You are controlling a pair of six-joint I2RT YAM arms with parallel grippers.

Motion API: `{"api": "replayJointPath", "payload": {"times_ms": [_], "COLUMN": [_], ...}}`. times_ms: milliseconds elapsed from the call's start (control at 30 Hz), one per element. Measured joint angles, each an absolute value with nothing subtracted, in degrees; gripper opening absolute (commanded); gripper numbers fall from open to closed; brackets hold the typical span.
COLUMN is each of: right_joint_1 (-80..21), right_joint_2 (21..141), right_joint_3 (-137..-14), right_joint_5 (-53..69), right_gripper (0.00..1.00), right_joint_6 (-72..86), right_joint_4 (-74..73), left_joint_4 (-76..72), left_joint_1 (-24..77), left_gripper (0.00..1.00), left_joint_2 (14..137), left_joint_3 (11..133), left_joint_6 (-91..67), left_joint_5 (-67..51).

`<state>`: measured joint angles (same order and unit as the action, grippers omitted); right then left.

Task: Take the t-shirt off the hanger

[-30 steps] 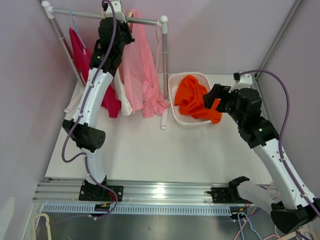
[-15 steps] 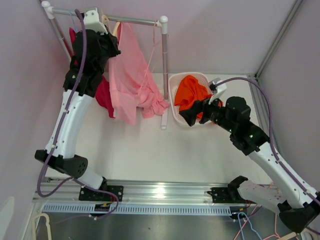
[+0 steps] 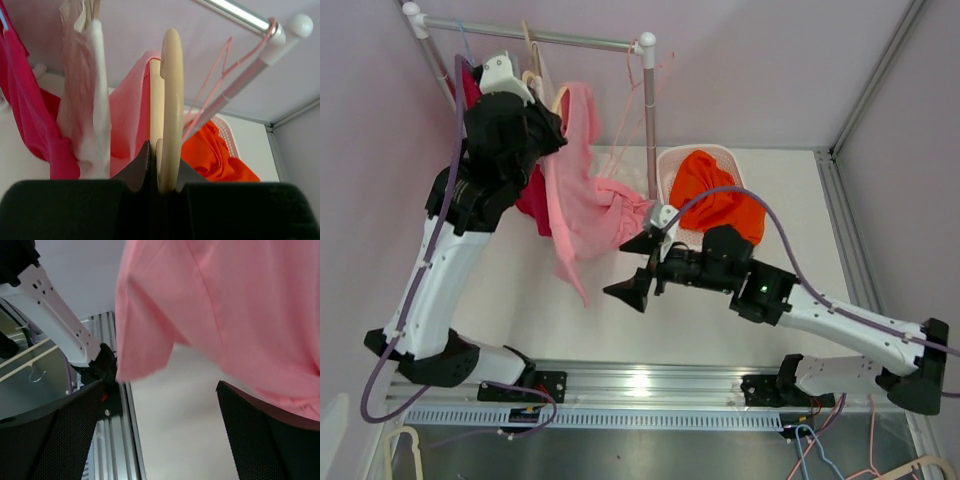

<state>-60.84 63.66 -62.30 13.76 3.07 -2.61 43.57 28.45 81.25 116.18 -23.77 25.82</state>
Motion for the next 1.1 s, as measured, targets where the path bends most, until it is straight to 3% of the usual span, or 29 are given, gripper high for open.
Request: {"api": "replayJointPath", "payload": {"times_ms": [367, 400, 433, 467, 500, 533, 800, 1100], "right_joint_1": [-69.7, -69.9, -70.0, -70.2, -70.5, -70.8, -78.1, -93.4], "right_joint_2": [84.0, 85.2, 85.9, 86.5, 86.7, 87.0, 85.9, 81.0], "right_joint_3": [-67.7, -68.4, -68.7, -68.9, -69.0, -69.1, -69.7, -64.5], "right_joint_5": [10.9, 11.0, 11.1, 11.2, 11.3, 11.5, 7.0, -7.0], "right_gripper": [0.99, 0.93, 0.8, 0.57, 0.13, 0.0, 0.0, 0.0], "right_joint_6": [3.6, 4.1, 4.3, 4.5, 4.6, 4.8, 4.1, 3.0], "right_joint_4": [16.3, 17.0, 17.5, 18.1, 18.4, 18.6, 16.4, 13.6], "left_joint_4": [47.8, 47.8, 47.7, 47.7, 47.6, 47.7, 48.8, 57.3], "left_joint_1": [32.4, 32.4, 32.4, 32.4, 32.4, 32.4, 32.0, 28.1], "left_gripper": [0.0, 0.01, 0.01, 0.0, 0.01, 0.0, 0.01, 0.01], "left_joint_2": [69.5, 69.4, 69.4, 69.4, 69.4, 69.4, 73.4, 88.5], "left_joint_3": [104.3, 103.9, 103.6, 103.3, 102.9, 102.6, 105.7, 124.2], "left_joint_6": [-31.2, -31.5, -31.5, -31.5, -31.5, -31.5, -29.6, -26.9], "left_joint_5": [30.0, 30.1, 30.1, 30.2, 30.2, 30.2, 30.6, 26.3]}}
